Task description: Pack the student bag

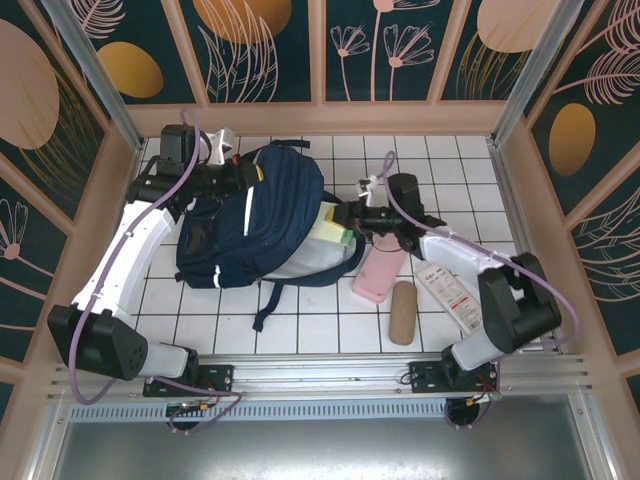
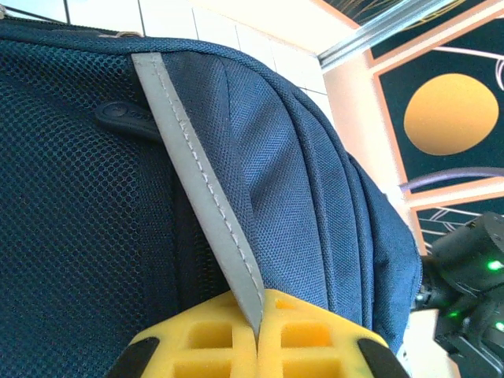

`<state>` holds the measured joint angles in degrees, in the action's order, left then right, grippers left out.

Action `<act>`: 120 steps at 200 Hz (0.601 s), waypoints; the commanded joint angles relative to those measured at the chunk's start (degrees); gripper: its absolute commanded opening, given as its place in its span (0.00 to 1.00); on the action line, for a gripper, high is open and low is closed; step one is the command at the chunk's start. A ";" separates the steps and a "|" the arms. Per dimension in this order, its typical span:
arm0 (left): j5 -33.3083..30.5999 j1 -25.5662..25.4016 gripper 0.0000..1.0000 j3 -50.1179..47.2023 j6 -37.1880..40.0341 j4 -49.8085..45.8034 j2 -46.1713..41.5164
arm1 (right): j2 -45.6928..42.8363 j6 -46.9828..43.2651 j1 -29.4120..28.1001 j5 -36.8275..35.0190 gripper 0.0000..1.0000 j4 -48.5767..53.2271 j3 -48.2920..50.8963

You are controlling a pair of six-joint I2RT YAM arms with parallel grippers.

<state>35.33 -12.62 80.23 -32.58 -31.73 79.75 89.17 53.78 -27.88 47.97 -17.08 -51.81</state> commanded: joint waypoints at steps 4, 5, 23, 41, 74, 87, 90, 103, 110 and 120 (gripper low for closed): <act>5.15 0.52 0.00 2.00 -0.28 8.73 -3.82 | 7.33 5.40 -4.48 -0.91 0.00 -8.65 -6.83; 5.17 0.51 0.00 2.02 -0.29 8.76 -3.77 | 7.68 5.52 -4.65 -1.01 0.00 -8.70 -7.08; 5.76 0.59 0.00 1.70 -1.11 9.72 -3.89 | 13.38 7.98 -7.03 -3.96 0.00 -10.68 -11.39; 5.87 0.67 0.00 1.64 -1.30 10.17 -3.90 | 19.93 9.85 -9.24 -6.45 0.00 -12.44 -16.55; 5.39 1.23 0.00 1.29 -2.19 10.78 -4.05 | 31.37 11.97 -13.03 -7.72 0.00 -9.99 -29.54; 5.27 1.37 0.00 0.99 -2.87 11.16 -4.20 | 33.85 10.04 -14.63 -10.68 0.00 -5.04 -33.83; 5.35 1.44 0.00 0.91 -2.99 11.24 -4.21 | 34.29 9.71 -15.05 -11.45 0.01 -4.16 -34.49; 5.38 1.62 0.00 0.90 -3.45 11.49 -4.23 | 36.23 8.23 -16.49 -13.67 0.08 -0.51 -37.46; 5.22 1.72 0.00 0.86 -3.46 11.51 -4.22 | 37.30 7.38 -17.13 -14.47 0.13 1.52 -38.93; 4.66 1.89 0.00 0.81 -3.23 11.43 -4.14 | 38.20 6.33 -17.84 -15.51 0.21 3.97 -40.29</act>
<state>37.01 -11.40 79.68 -35.03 -30.33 79.75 125.75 63.13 -43.40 36.60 -18.85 -86.72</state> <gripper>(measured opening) 0.064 0.215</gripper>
